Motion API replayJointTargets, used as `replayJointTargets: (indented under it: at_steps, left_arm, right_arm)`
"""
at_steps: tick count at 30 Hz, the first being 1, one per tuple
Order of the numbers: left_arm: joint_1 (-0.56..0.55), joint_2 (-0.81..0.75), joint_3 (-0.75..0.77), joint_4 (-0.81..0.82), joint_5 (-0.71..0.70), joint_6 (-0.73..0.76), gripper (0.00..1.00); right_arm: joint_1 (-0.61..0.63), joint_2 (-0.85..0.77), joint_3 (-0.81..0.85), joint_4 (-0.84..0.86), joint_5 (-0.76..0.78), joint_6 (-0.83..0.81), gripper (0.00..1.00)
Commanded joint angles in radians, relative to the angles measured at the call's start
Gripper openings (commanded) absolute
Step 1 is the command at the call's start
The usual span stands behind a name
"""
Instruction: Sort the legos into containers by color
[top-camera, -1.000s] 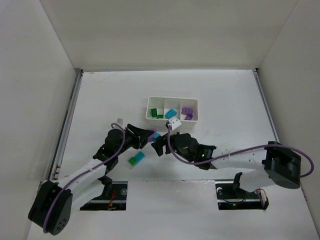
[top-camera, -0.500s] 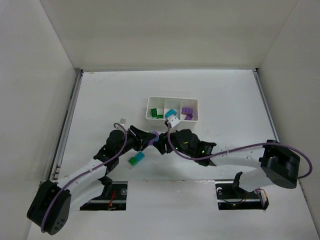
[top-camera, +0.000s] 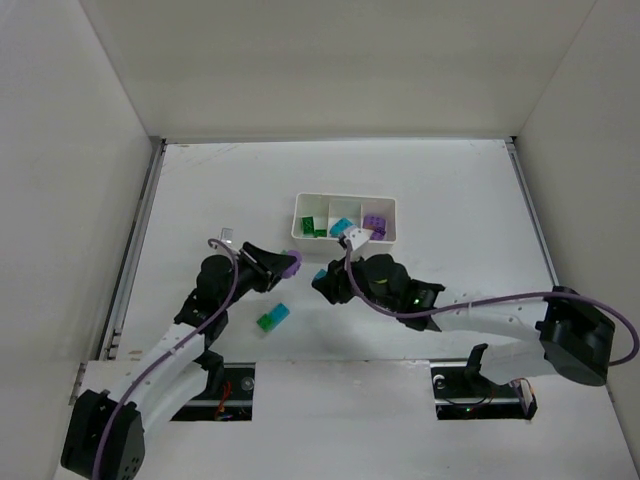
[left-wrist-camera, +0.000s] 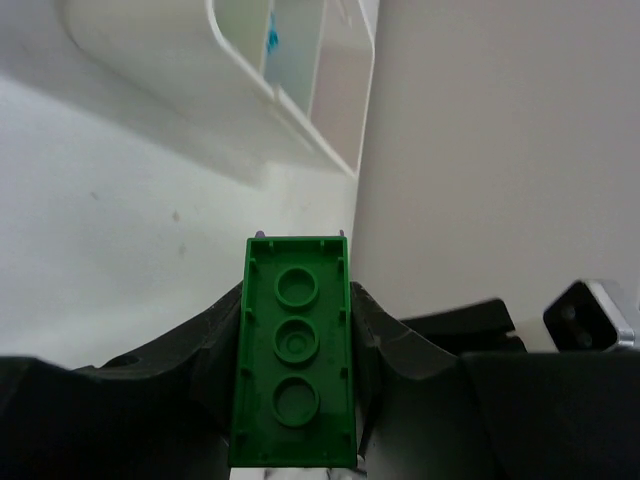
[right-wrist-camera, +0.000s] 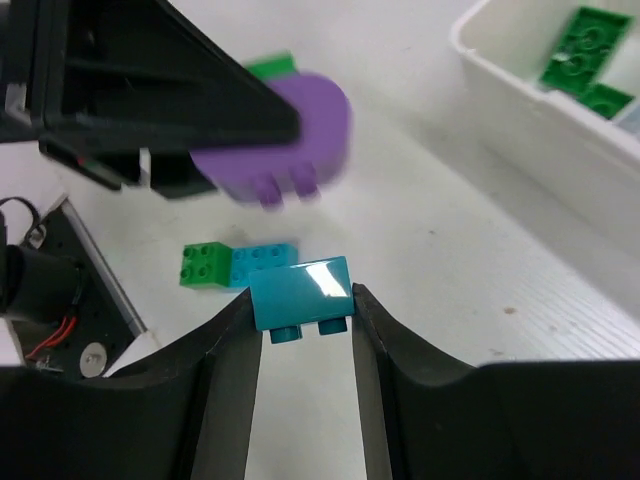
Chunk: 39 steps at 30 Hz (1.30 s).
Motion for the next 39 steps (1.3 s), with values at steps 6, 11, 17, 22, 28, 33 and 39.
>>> replayJointTargets:
  at_steps: [6,11,17,22,28,33,39]
  left_arm:
    - [0.061,-0.013,0.104,-0.077,-0.065,0.162,0.15]
    - [0.026,0.007,0.101,-0.056,-0.067,0.163,0.15]
    - [-0.007,-0.023,0.084,-0.045,-0.087,0.157,0.16]
    - [-0.030,-0.015,0.093,-0.044,-0.100,0.156,0.16]
    - [-0.072,0.019,0.092,-0.002,-0.128,0.137,0.17]
    - [-0.102,0.034,0.095,0.034,-0.145,0.119,0.17]
    - [-0.126,0.016,0.071,0.152,-0.172,0.091,0.18]
  right_arm:
    - [-0.128,-0.097,0.038,-0.065,0.052,-0.018,0.33]
    - [-0.211,-0.010,0.138,-0.093,0.098,-0.049,0.34]
    - [-0.248,0.148,0.286,-0.145,0.230,-0.123,0.35]
    - [-0.277,0.243,0.365,-0.167,0.264,-0.127,0.37]
    - [-0.298,0.244,0.388,-0.167,0.265,-0.111,0.68]
    - [-0.286,0.132,0.324,-0.168,0.255,-0.086,0.77]
    - [-0.214,-0.146,0.083,-0.043,0.111,0.156,0.75]
